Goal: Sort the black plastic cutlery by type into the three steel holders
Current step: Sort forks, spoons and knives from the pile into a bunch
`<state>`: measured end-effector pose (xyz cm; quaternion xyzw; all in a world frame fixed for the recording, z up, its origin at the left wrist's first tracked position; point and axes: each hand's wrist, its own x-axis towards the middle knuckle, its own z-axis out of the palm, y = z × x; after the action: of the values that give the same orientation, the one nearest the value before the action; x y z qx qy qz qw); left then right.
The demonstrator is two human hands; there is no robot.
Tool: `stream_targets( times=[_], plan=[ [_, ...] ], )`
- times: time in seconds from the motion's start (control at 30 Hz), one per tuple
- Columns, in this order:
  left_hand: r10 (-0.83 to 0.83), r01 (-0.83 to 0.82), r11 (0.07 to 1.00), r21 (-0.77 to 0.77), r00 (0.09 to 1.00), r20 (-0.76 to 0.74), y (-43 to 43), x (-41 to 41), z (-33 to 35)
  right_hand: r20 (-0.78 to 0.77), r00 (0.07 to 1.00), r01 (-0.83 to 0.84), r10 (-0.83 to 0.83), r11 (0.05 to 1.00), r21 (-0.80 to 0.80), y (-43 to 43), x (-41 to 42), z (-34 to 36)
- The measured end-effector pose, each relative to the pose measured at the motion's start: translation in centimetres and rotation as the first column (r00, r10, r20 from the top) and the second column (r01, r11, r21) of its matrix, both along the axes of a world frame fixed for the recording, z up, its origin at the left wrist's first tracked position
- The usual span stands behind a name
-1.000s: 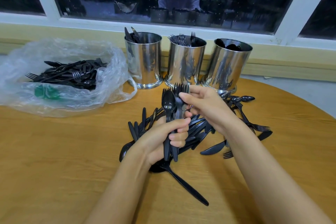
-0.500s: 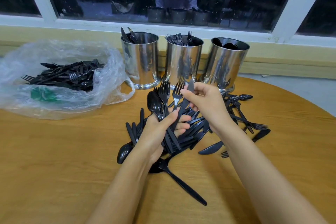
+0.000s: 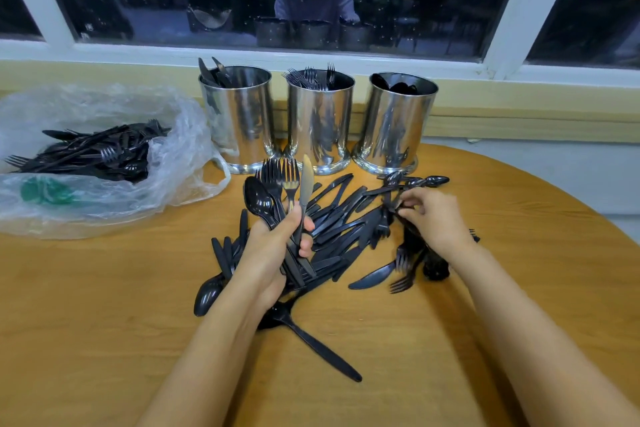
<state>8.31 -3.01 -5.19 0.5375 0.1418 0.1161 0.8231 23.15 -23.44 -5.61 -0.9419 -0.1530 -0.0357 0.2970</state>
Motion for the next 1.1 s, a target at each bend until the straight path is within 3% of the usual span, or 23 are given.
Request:
stream_targets(
  times=[0.13, 0.23, 0.3, 0.37, 0.43, 0.5, 0.57, 0.6, 0.63, 0.73, 0.9, 1.1],
  plan=[
    [-0.007, 0.007, 1.0, 0.005, 0.999, -0.049, -0.9, 0.5, 0.0, 0.027, 0.999, -0.042, 0.047, 0.988, -0.15, -0.6, 0.7, -0.5],
    [-0.02, 0.02, 1.0, -0.002, 0.999, -0.045, -1.7, 0.8, 0.4, 0.193, 0.974, -0.084, 0.12, 0.979, -0.185, -0.2, 0.6, 0.8],
    [-0.019, 0.018, 0.999, -0.027, 0.999, -0.026, -2.2, 1.1, 0.8, 0.398, 0.902, -0.125, 0.167, 0.984, -0.13, -0.1, 0.2, 2.5],
    [-0.029, 0.029, 0.998, -0.057, 1.0, -0.004, -2.7, 1.5, 1.1, 0.522, 0.847, -0.158, 0.104, 0.986, 0.061, 0.2, -0.6, 4.5],
    [-0.034, 0.035, 0.995, -0.095, 0.999, 0.012, -3.3, 2.0, 1.2, 0.438, 0.898, -0.167, -0.044, 0.887, 0.431, 0.6, -2.1, 6.0],
    [-0.024, 0.025, 0.99, -0.142, 1.0, 0.005, -4.2, 2.5, 1.0, 0.196, 0.979, -0.112, -0.061, 0.644, 0.757, 1.2, -4.0, 6.4],
    [-0.003, 0.002, 0.986, -0.165, 1.0, -0.005, -5.1, 2.9, 0.7, -0.054, 0.996, 0.017, 0.073, 0.433, 0.901, 1.5, -5.5, 5.3],
    [0.015, -0.017, 0.986, -0.164, 1.0, -0.011, -5.5, 3.0, 0.4, -0.142, 0.98, 0.079, 0.141, 0.38, 0.921, 1.7, -6.1, 4.4],
    [0.04, -0.043, 0.987, -0.153, 0.999, -0.021, -5.7, 3.1, 0.1, -0.2, 0.963, 0.119, 0.18, 0.38, 0.917, 1.9, -6.7, 3.4],
    [0.102, -0.106, 0.99, -0.093, 0.993, -0.052, -6.1, 3.0, -0.5, -0.256, 0.955, 0.131, 0.153, 0.554, 0.822, 2.6, -7.4, 1.1],
    [0.162, -0.164, 0.986, -0.018, 0.983, -0.085, -6.3, 2.3, -0.2, -0.142, 0.981, 0.006, 0.133, 0.712, 0.703, 3.6, -8.2, 0.0],
    [0.183, -0.185, 0.982, -0.025, 0.981, -0.059, -6.1, 2.2, -0.1, -0.086, 0.978, -0.094, 0.191, 0.766, 0.636, 3.6, -8.6, -0.6]
  ],
)
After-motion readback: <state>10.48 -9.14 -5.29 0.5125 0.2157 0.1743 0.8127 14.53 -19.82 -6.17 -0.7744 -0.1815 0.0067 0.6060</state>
